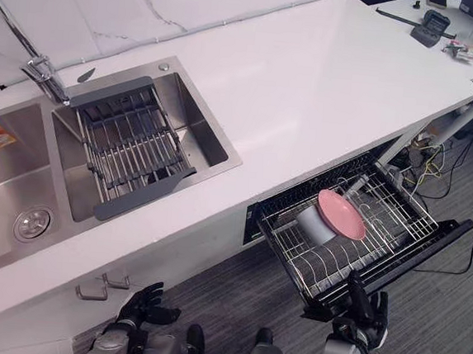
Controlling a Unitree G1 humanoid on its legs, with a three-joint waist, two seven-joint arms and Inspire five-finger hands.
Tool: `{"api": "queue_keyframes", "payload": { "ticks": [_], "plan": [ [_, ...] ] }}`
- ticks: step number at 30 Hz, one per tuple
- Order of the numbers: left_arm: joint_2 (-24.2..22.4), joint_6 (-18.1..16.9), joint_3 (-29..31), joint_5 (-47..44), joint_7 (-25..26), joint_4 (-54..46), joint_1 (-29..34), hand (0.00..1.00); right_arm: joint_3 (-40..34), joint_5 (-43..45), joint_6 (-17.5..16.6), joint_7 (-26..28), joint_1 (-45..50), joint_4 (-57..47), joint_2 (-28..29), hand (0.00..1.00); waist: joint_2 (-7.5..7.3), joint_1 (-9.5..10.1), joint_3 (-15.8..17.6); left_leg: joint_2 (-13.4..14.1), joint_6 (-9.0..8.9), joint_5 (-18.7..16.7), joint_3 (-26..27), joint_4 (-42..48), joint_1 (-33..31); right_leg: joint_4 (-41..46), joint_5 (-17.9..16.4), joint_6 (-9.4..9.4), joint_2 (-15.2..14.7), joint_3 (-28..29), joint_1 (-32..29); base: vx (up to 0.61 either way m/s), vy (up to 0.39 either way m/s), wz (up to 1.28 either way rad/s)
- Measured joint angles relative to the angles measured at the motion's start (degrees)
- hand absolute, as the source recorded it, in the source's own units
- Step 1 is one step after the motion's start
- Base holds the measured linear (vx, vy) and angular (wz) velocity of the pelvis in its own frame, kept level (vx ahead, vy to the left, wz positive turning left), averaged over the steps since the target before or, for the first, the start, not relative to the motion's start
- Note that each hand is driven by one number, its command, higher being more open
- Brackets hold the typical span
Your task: Walk over to the sink, pick up the cup, carry it to the dishwasher, place the cup inside the dishwasher, then close the dishwasher door
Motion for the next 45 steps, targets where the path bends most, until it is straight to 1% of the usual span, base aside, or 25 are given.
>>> {"api": "queue_keyframes", "payload": {
  "ticks": [3,4,7,10,12,14,16,18,23,25,26,28,29,30,31,33,36,38,45],
  "plan": [
    [0.3,0.0,-0.7,0.0,-0.2,0.2,-0.2,0.9,2.0,2.2,-0.8,0.2,-1.2,1.2,-0.8,0.9,-0.07,-0.34,0.2,-0.7,0.17,1.3,-1.1,-1.6,0.0,-0.7,0.2,0.25,-0.1,-0.6,0.0,-0.02,0.002,0.17],
    [0.4,0.0,-1.1,0.1,-0.3,0.2,-0.2,0.9,3.8,2.3,-1.3,0.3,-2.0,2.3,-1.7,0.9,-0.09,-0.43,0.3,-1.0,0.37,1.8,-2.5,-2.5,-0.1,-1.0,0.4,0.45,-0.2,-1.1,0.0,-0.02,-0.005,0.16],
    [0.7,-0.1,-1.4,0.1,-0.3,0.2,-0.1,0.9,6.7,3.7,-1.4,0.5,-3.2,2.4,-2.5,0.9,-0.08,-0.7,0.5,-1.3,0.51,3.1,-3.5,-3.9,-0.2,-1.8,1.2,0.5,-0.2,-1.7,0.1,-0.04,-0.002,0.15],
    [1.4,-0.4,-2.3,0.6,-0.4,-0.5,-0.2,0.9,11.2,4.3,-1.4,0.8,-5.6,2.5,-4.0,0.9,-0.02,-0.86,2.0,-1.7,0.91,4.1,-5.9,-5.0,-0.2,-2.3,2.0,0.41,-0.1,-2.1,0.0,-0.08,-0.003,0.09],
    [1.5,-0.7,-2.3,0.7,-0.4,-1.3,-0.3,0.9,14.2,4.3,-1.4,2.2,-7.6,2.5,-4.3,0.9,-0.03,-0.86,3.2,-1.9,1.12,4.7,-8.5,-6.0,-0.4,-3.5,3.1,0.29,0.2,-2.3,0.0,-0.1,-0.001,0.06],
    [1.5,-0.8,-2.4,1.1,-0.5,-1.5,-0.4,0.9,15.9,4.2,-1.2,2.6,-9.0,2.5,-4.6,0.9,0.08,-0.87,3.6,-2.1,1.23,5.7,-9.3,-6.9,-0.6,-4.0,3.7,0.24,0.1,-3.1,-0.1,-0.11,-0.001,0.19],
    [1.5,-0.8,-2.4,1.1,-0.5,-1.8,-0.4,0.9,17.1,4.2,-1.2,3.2,-10.8,2.4,-4.6,0.9,0.07,-0.81,4.4,-2.2,0.94,6.3,-10.1,-7.6,-0.7,-3.9,4.0,0.16,0.0,-3.8,-0.2,-0.12,0.0,0.22],
    [1.5,-0.9,-2.4,1.1,-0.5,-2.1,-0.5,0.9,18.1,4.2,-1.2,3.7,-12.9,2.3,-4.6,0.9,0.18,-0.67,4.6,-2.3,1.14,7.0,-10.4,-7.6,-1.9,-3.9,4.4,0.05,0.0,-3.9,-1.3,-0.08,0.003,0.08],
    [1.4,-1.0,-2.9,1.1,-0.5,-3.1,-0.5,0.9,18.7,4.2,-1.2,4.0,-15.7,2.3,-5.6,0.9,1.04,-0.37,5.6,-2.5,1.65,7.5,-11.7,-6.7,-3.4,-3.9,4.6,0.05,-0.3,-5.3,-1.7,-0.02,0.002,0.15],
    [1.4,-1.9,-3.2,1.1,-0.5,-4.0,-0.8,0.9,19.5,4.1,-1.2,4.0,-18.8,2.9,-7.1,0.9,1.56,-0.25,7.4,-2.5,1.63,7.5,-12.3,-5.4,-4.3,-3.8,4.8,0.01,-0.3,-5.3,-1.9,-0.03,-0.005,0.03],
    [1.4,-2.1,-3.3,1.1,-0.5,-4.1,-0.9,0.9,19.8,4.1,-1.2,4.0,-19.8,3.4,-7.5,0.9,1.72,-0.28,7.7,-2.5,1.62,7.5,-12.6,-5.1,-4.6,-3.8,4.9,-0.01,-0.3,-5.4,-2.1,-0.05,-0.008,0.02],
    [1.4,-2.5,-3.3,1.1,-0.6,-4.5,-1.5,0.9,20.7,3.4,-1.0,4.0,-25.3,6.7,-9.7,0.9,2.61,-0.28,9.3,-2.4,1.6,7.4,-13.3,-4.1,-5.6,-3.8,5.3,-0.2,-0.3,-5.7,-2.4,-0.06,-0.009,0.08],
    [1.3,-2.5,-3.3,1.1,-0.7,-4.6,-1.7,0.9,20.8,3.3,-0.7,3.9,-26.7,7.4,-10.3,0.9,2.82,-0.26,9.8,-2.4,1.6,7.4,-13.5,-3.8,-5.9,-3.8,5.4,-0.26,-0.3,-5.9,-2.4,-0.07,-0.011,0.16],
    [1.4,-2.5,-3.4,1.1,-0.7,-5.4,-1.7,0.9,21.5,3.1,-0.1,3.8,-29.7,8.6,-11.7,0.9,3.35,-0.14,10.7,-2.3,1.55,7.3,-14.0,-3.1,-6.6,-3.8,5.5,-0.41,-0.2,-6.4,-2.6,-0.07,-0.01,0.15],
    [1.3,-2.6,-3.4,1.1,-0.7,-5.7,-1.7,0.9,21.9,3.0,0.1,3.8,-31.2,9.4,-12.5,0.9,3.62,-0.02,10.8,-2.2,1.54,7.3,-14.3,-2.8,-7.2,-3.8,5.7,-0.51,-0.1,-6.7,-2.9,-0.08,-0.018,0.24],
    [1.3,-2.9,-4.0,1.0,-0.8,-6.8,-2.0,0.9,22.0,2.6,0.7,3.0,-36.3,11.5,-15.1,0.9,4.93,0.35,12.6,-1.9,1.5,7.3,-15.4,-1.6,-8.6,-3.8,5.9,-0.88,0.2,-7.8,-3.2,-0.07,-0.024,0.23],
    [1.6,-3.0,-4.1,0.9,-0.8,-6.8,-2.3,0.9,24.6,0.3,1.3,2.9,-37.7,11.7,-18.2,0.9,5.35,0.36,12.9,-1.3,1.1,7.2,-15.5,-1.1,-10.4,-3.9,6.3,-1.39,0.9,-7.9,-4.3,-0.08,-0.034,0.0],
    [1.7,-3.1,-4.4,0.9,-0.8,-6.8,-2.4,0.9,26.1,-1.8,2.1,2.7,-38.8,13.1,-19.5,0.9,5.36,0.36,12.9,-0.7,0.73,7.3,-15.7,-0.7,-10.8,-4.1,6.5,-1.69,1.5,-8.0,-4.4,-0.04,-0.054,-0.01],
    [1.6,-3.1,-4.8,0.9,-0.8,-6.6,-3.2,0.9,30.0,-7.9,3.8,2.5,-40.7,14.0,-21.2,0.9,5.49,0.42,13.0,1.5,-1.1,7.5,-16.8,0.5,-12.5,-5.7,7.3,-3.53,4.2,-9.2,-4.8,-0.02,-0.069,0.02]
  ]
}}
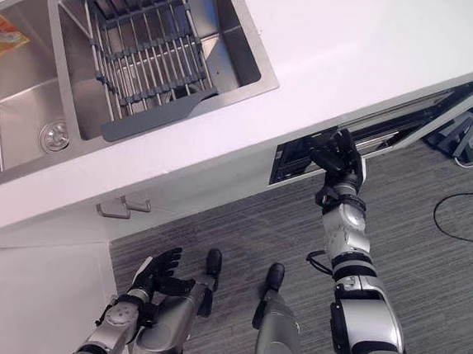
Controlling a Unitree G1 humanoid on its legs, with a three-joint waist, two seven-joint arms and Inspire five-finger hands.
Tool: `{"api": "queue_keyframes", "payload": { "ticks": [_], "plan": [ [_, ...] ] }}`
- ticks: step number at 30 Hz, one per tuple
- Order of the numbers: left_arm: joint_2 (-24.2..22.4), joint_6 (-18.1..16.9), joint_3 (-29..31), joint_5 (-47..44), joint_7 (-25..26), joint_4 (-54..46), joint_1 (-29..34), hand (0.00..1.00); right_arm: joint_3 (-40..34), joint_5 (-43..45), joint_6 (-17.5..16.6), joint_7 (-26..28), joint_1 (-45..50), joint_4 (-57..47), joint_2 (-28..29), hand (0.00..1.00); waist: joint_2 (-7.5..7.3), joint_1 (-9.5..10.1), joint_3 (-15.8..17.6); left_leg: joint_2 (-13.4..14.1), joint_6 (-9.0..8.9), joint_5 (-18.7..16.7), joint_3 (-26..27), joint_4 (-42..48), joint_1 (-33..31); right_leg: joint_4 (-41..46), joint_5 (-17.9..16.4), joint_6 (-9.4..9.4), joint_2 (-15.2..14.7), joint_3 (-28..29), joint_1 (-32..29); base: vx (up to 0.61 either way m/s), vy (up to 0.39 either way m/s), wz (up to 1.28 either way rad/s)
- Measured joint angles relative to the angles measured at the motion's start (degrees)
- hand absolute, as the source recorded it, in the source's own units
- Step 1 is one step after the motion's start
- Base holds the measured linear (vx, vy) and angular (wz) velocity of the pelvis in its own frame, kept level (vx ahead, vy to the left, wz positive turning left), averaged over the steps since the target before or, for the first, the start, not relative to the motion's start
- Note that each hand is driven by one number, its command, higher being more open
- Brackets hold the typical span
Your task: Walk over to the sink, pick up the cup, carry it to the dishwasher, place the cup inside the dishwasher, then close the dishwasher door
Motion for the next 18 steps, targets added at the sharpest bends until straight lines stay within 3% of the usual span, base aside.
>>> {"api": "queue_keyframes", "payload": {
  "ticks": [6,13,16,18],
  "plan": [
    [-0.2,0.1,-1.6,0.2,0.1,0.1,-0.4,0.9,3.2,-4.8,0.2,-0.2,0.8,-1.2,-1.5,0.9,0.17,-0.1,-0.1,1.4,-1.37,0.7,-0.4,-0.6,0.1,-0.1,0.0,-0.69,1.1,-0.3,-0.3,0.01,-0.042,0.0],
    [-0.9,0.9,-2.5,0.6,0.3,0.7,-0.4,0.9,3.8,-14.2,0.2,3.6,15.3,-13.7,-0.9,0.9,0.05,-0.54,-0.5,1.4,-1.74,1.5,-0.6,-3.7,2.9,-0.1,-0.8,-0.77,1.5,-0.2,1.2,0.05,-0.012,0.02],
    [-0.9,1.3,-2.6,1.5,0.3,2.7,-0.3,0.9,4.3,-18.9,0.9,6.0,24.0,-14.7,4.0,0.9,-0.54,-0.37,-3.9,1.3,-1.8,1.6,-0.8,-5.3,4.6,-0.1,-1.5,-0.23,1.4,-0.2,2.5,0.07,0.0,0.08],
    [-0.6,1.6,-2.3,2.3,0.4,3.9,0.3,0.9,4.2,-22.9,1.2,6.2,30.6,-16.2,7.5,0.9,-1.91,-0.37,-6.5,0.9,-1.74,1.7,-1.1,-6.5,6.0,-0.1,-2.5,-0.26,1.0,-0.3,3.5,0.08,0.014,0.09]
  ]
}}
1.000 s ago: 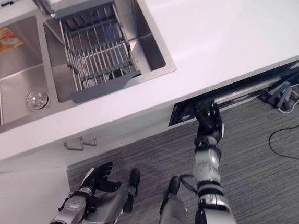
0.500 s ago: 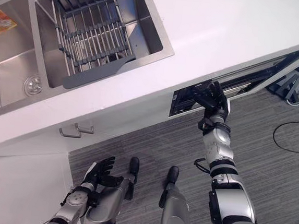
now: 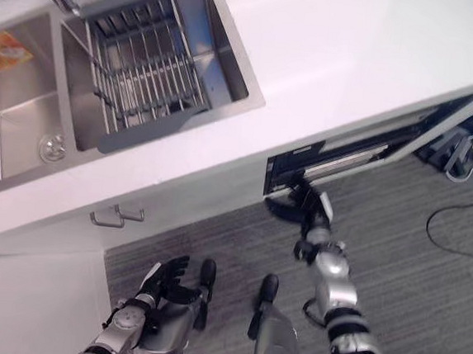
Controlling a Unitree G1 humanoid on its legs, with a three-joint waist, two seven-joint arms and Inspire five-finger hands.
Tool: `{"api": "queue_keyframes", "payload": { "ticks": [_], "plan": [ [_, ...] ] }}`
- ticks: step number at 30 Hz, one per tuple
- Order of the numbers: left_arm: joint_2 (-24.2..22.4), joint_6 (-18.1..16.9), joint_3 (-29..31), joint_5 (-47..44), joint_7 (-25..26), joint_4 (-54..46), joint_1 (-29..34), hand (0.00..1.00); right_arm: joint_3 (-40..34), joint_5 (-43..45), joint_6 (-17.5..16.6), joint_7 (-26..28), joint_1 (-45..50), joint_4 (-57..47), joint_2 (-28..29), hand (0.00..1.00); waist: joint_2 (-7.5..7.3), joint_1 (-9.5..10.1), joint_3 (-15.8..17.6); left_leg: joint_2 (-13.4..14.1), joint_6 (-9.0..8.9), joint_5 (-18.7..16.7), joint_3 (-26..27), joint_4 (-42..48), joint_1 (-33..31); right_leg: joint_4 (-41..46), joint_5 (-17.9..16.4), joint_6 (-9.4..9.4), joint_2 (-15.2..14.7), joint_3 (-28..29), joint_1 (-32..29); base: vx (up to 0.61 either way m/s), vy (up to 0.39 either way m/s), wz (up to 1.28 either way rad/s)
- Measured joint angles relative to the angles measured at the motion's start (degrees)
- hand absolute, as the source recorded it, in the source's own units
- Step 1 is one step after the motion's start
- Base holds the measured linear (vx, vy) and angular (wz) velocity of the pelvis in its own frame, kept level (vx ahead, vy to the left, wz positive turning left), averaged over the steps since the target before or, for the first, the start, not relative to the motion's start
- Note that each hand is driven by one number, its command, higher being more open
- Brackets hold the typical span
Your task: Walk over to the sink, pick up the cup, carry it to the dishwasher, place the cup inside the dishwasher, then close the dishwasher door
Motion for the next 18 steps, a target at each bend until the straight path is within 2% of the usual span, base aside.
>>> {"api": "queue_keyframes", "payload": {
  "ticks": [2,6,9,11,18],
  "plan": [
    [0.3,0.2,0.2,0.2,0.0,0.6,0.1,0.9,-0.8,-2.0,0.0,-0.1,3.3,-1.1,1.6,0.9,-0.91,-0.07,-1.0,-0.3,0.12,0.1,-0.1,-0.8,1.1,0.0,-0.4,0.16,-0.2,0.0,0.7,0.03,0.016,0.05],
    [1.2,0.8,0.7,0.3,0.0,1.4,1.8,0.9,-6.0,-9.5,0.0,-1.7,10.5,-0.8,5.0,0.9,-3.57,-0.48,-5.3,-1.2,0.64,0.6,-0.2,-3.2,3.4,-0.1,-1.1,0.87,-1.1,-0.3,2.1,0.04,0.031,0.04],
    [1.5,1.0,1.4,0.3,0.0,1.5,2.7,0.9,-9.0,-11.9,0.0,-2.7,12.5,3.0,5.5,0.9,-4.62,-0.7,-6.9,-1.8,1.11,0.9,-0.3,-4.4,5.1,-0.9,-1.2,1.14,-1.7,-0.5,3.7,0.04,0.041,0.05],
    [1.5,1.1,1.7,0.2,0.0,1.6,3.6,0.9,-10.3,-13.5,0.0,-3.1,13.7,5.6,5.6,0.9,-4.94,-0.82,-8.8,-2.1,1.35,1.1,-0.4,-5.2,5.5,-1.2,-1.2,1.38,-1.9,-0.6,3.8,0.06,0.04,0.04],
    [1.7,1.5,3.3,0.1,-0.2,1.8,5.0,0.9,-15.7,-15.7,0.7,-4.7,15.6,15.5,7.9,0.9,-5.23,-1.05,-11.0,-2.5,1.42,1.1,-0.7,-6.5,9.1,-2.1,-1.5,1.91,-2.2,-1.0,7.4,0.02,0.008,0.01]
  ]
}}
